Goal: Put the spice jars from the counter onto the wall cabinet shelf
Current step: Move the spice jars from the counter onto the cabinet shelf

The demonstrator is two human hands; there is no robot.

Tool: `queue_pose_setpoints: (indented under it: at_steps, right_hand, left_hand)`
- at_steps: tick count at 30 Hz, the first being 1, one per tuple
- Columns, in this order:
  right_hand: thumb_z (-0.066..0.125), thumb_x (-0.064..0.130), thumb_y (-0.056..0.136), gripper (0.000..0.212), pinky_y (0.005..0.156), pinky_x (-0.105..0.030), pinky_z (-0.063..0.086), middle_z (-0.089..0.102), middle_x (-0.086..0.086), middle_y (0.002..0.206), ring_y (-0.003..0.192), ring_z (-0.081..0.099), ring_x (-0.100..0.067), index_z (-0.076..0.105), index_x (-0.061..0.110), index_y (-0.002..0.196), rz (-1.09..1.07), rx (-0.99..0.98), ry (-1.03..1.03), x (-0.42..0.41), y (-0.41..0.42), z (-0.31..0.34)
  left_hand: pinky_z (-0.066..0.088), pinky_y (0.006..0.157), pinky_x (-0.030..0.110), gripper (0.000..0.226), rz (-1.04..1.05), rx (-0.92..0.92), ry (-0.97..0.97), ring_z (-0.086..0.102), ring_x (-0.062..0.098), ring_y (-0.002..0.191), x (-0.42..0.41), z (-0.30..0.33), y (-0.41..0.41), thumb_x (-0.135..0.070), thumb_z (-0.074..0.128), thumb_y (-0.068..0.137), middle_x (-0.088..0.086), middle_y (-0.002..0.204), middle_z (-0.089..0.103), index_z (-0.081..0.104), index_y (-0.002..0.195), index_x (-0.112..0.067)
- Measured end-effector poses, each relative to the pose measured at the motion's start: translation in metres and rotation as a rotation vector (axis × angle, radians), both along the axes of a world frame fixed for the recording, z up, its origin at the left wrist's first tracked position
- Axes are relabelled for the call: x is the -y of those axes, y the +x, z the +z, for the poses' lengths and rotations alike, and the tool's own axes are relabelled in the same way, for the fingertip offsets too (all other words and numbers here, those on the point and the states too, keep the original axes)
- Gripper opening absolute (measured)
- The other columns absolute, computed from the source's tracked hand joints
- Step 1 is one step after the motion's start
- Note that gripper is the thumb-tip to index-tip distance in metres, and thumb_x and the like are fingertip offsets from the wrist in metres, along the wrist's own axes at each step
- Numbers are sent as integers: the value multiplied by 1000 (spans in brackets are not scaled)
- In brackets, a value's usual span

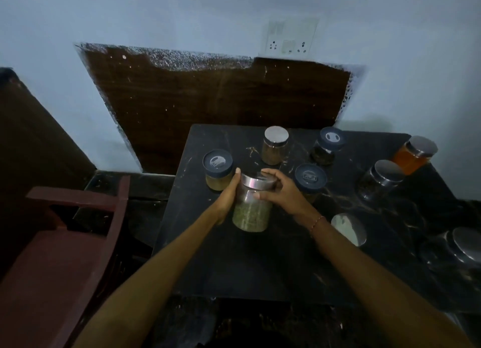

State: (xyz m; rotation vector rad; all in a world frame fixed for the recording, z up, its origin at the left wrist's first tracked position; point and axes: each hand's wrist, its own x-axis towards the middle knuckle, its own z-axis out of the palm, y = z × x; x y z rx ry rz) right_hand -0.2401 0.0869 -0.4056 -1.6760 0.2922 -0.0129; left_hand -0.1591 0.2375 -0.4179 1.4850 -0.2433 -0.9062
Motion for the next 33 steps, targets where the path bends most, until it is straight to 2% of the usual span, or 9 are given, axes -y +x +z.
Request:
queue_pose_setpoints:
  at_steps: [3,7,10,13,16,19,23,26,33]
  right_hand:
    - [70,13,74,52,81,-30,52,56,-1,118,108,58,-20,48,27,118,52,80,229,9,12,22]
    - [58,32,77,34,74,-36,58,63,-4,112,95,67,-18,55,29,111,-129,160,358,16,22,35]
    - [48,44,82,18,90,-46,51,60,-3,112,105,61,-24,60,42,95,-327,197,100,20,25,42]
    - [42,48,89,16,84,-31,51,59,11,104,100,60,-10,56,55,90,-371,290,-100,20,25,49]
    - [43,54,89,14,70,-18,50,62,11,103,87,64,1,49,50,101,-287,230,47,14,27,54]
    - [46,52,88,39,78,-34,55,64,-1,111,99,65,-17,51,28,118,-321,219,334,16,33,58]
    - [51,60,76,51,72,-34,58,73,-8,99,90,70,-23,70,19,101,-233,244,648,18,39,63]
    - [50,62,75,52,70,-32,57,74,-7,98,90,71,-21,74,21,95,-182,266,689,16,47,62]
    - [32,43,97,42,68,-23,55,70,-14,103,90,68,-21,66,19,96,-289,253,160,26,58,73]
  left_hand:
    - [57,65,28,58,50,-130,-158,72,16,85,14,15,-1,-67,23,86,0,91,76,61,104,-29]
    - [58,71,32,56,66,-125,-337,70,17,96,40,36,-4,-68,41,75,1,102,74,61,110,-29]
    - [55,86,36,58,131,40,-267,66,20,104,58,50,-7,-66,40,81,8,114,69,61,116,-25]
    - [52,93,42,59,300,254,-136,66,22,101,71,59,-6,-61,29,91,12,112,66,58,116,-16]
    - [50,92,45,52,389,455,51,64,17,94,77,67,-9,-61,18,93,1,99,65,54,108,-26]
    - [51,86,39,49,433,567,107,64,14,89,73,77,-7,-53,17,97,0,93,67,59,99,-27]
    - [52,76,35,41,423,255,-193,64,26,89,68,86,0,-35,31,100,16,96,67,64,91,-13]
    - [57,65,25,44,327,63,-329,71,15,82,68,85,0,-44,31,98,5,91,75,66,99,-18]
    - [54,90,42,51,293,-5,-326,66,25,103,60,97,10,-53,35,93,12,112,69,58,121,-16]
